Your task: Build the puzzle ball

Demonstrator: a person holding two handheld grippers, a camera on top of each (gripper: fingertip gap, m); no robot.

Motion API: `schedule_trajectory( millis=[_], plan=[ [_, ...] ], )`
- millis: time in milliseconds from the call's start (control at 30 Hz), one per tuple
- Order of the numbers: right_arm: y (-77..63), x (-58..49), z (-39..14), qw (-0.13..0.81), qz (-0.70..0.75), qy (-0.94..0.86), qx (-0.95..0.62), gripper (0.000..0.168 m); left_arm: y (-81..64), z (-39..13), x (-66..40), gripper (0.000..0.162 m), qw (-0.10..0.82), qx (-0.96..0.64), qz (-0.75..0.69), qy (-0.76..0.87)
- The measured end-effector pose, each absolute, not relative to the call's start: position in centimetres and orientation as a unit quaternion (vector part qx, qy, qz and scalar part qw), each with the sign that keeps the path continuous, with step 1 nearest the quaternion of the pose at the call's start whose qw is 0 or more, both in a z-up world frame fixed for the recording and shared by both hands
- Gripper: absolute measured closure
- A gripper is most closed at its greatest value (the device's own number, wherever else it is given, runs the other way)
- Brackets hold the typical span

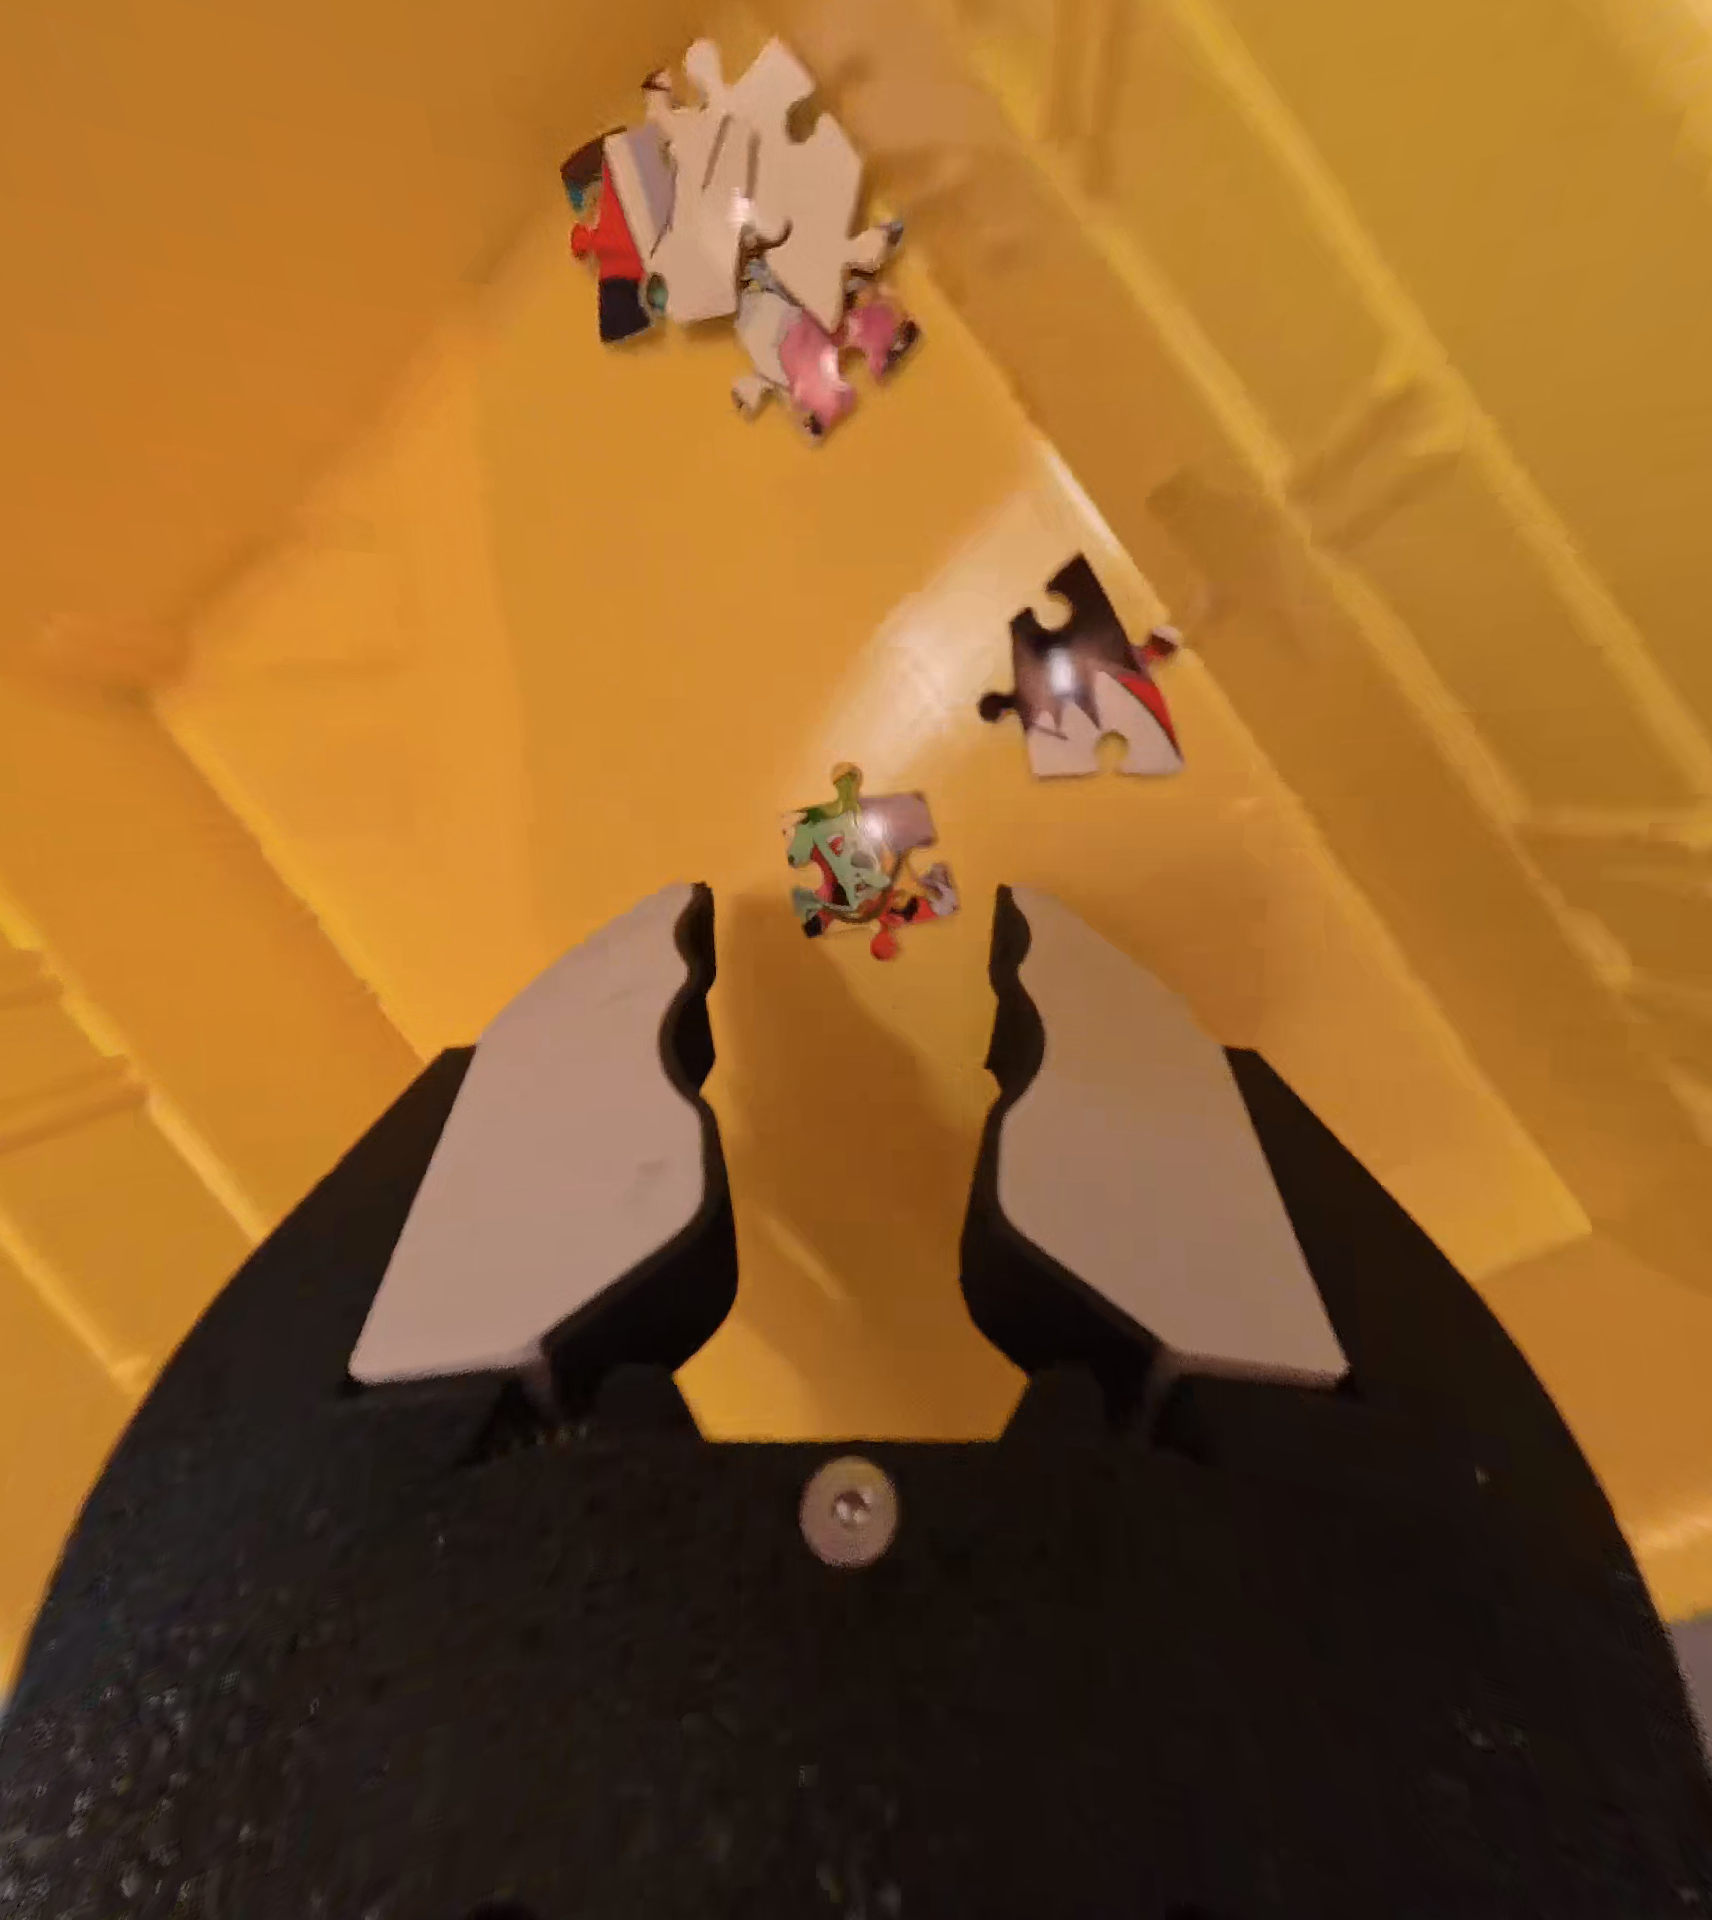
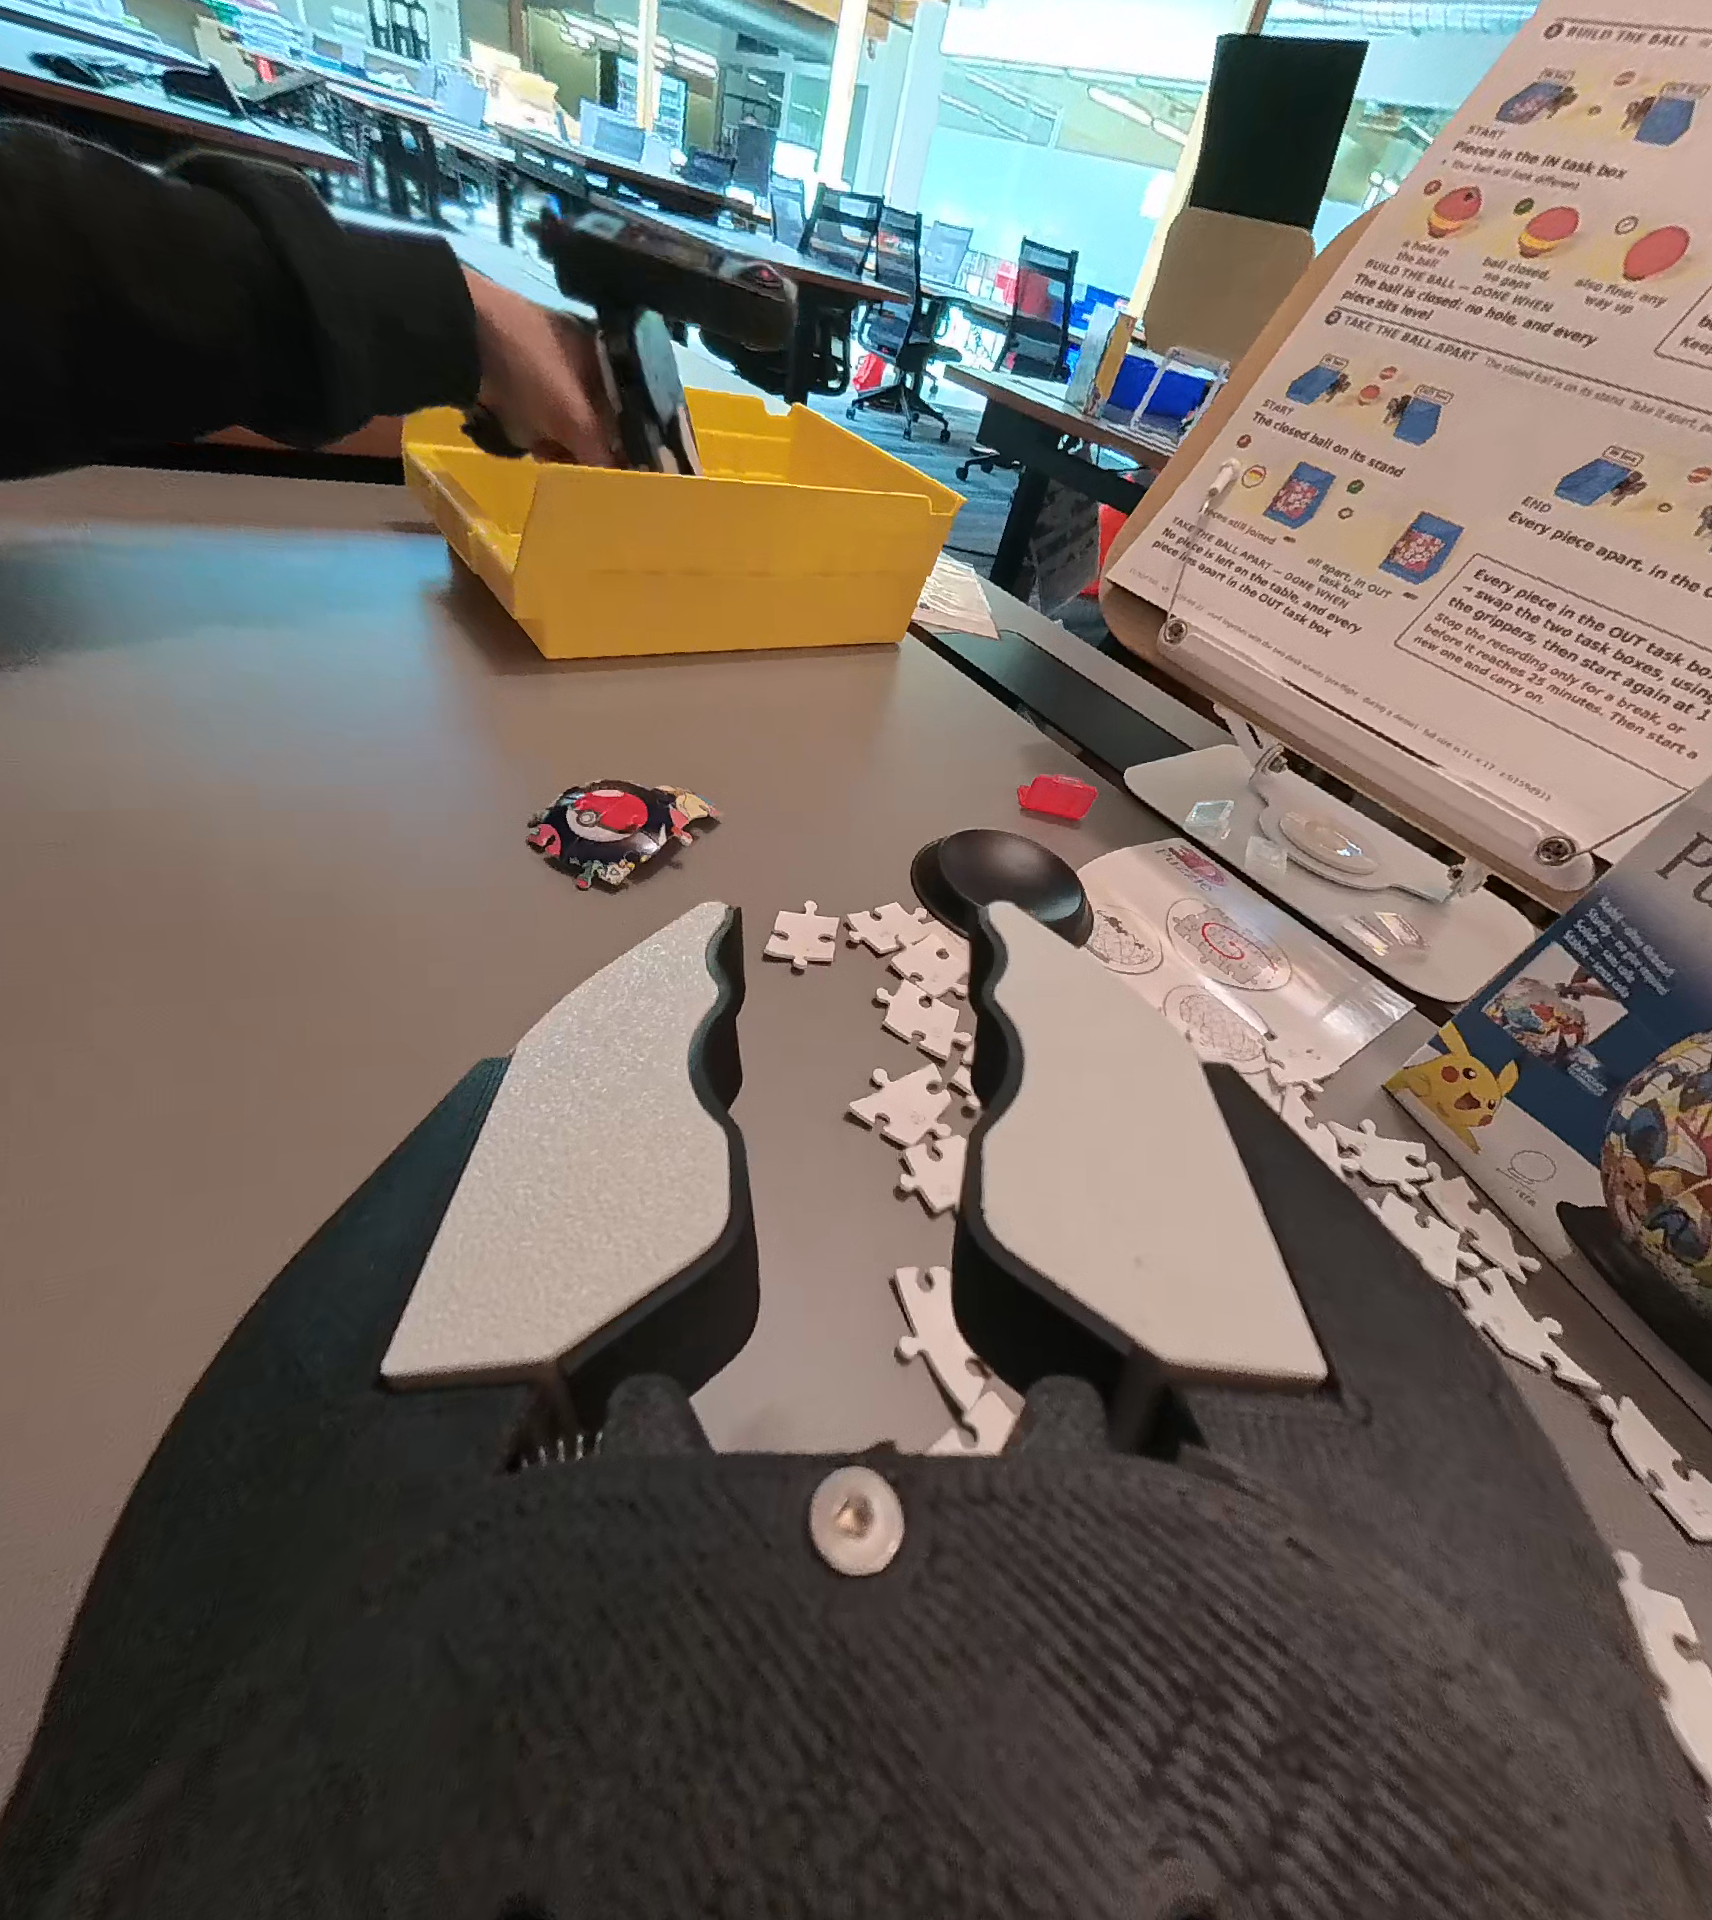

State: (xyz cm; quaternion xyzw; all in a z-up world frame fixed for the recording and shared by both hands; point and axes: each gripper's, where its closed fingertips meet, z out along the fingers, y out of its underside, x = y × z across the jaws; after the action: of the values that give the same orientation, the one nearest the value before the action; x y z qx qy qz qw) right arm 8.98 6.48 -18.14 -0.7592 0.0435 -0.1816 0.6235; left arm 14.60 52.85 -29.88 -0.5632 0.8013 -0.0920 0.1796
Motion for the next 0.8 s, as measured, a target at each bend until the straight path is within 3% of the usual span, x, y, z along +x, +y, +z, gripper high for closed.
schedule_trajectory(
  millis=[33,200,467,600,700,800],
  plan=[
    [6.3,9.0,-18.1,0.623,-0.184,0.044,-0.759,0.127,52.9,-30.2,14.9,0.113,0.17,-0.582,-0.1,0.789],
    [5.3,9.4,-18.0,0.622,-0.19,0.055,-0.758,0.127,53.0,-31.0,15.2,0.132,0.116,-0.638,-0.119,0.752],
    [5.7,9.2,-18.1,0.624,-0.19,0.046,-0.757,0.127,52.2,-29.9,13.7,0.134,0.105,-0.643,-0.151,0.743],
    [7.1,8.5,-17.8,0.613,-0.201,0.004,-0.764,0.127,48.1,-22.4,12.7,0.134,0.078,-0.627,-0.358,0.687],
    [9.7,7.3,-16.3,0.626,-0.184,-0.048,-0.756,0.127,41.5,-15.8,9.5,0.134,-0.014,-0.524,-0.494,0.694],
    [13.1,5.4,-13.1,0.659,-0.155,-0.114,-0.728,0.126,34.5,-12.2,5.4,0.134,-0.122,-0.4,-0.543,0.728]
  ],
)
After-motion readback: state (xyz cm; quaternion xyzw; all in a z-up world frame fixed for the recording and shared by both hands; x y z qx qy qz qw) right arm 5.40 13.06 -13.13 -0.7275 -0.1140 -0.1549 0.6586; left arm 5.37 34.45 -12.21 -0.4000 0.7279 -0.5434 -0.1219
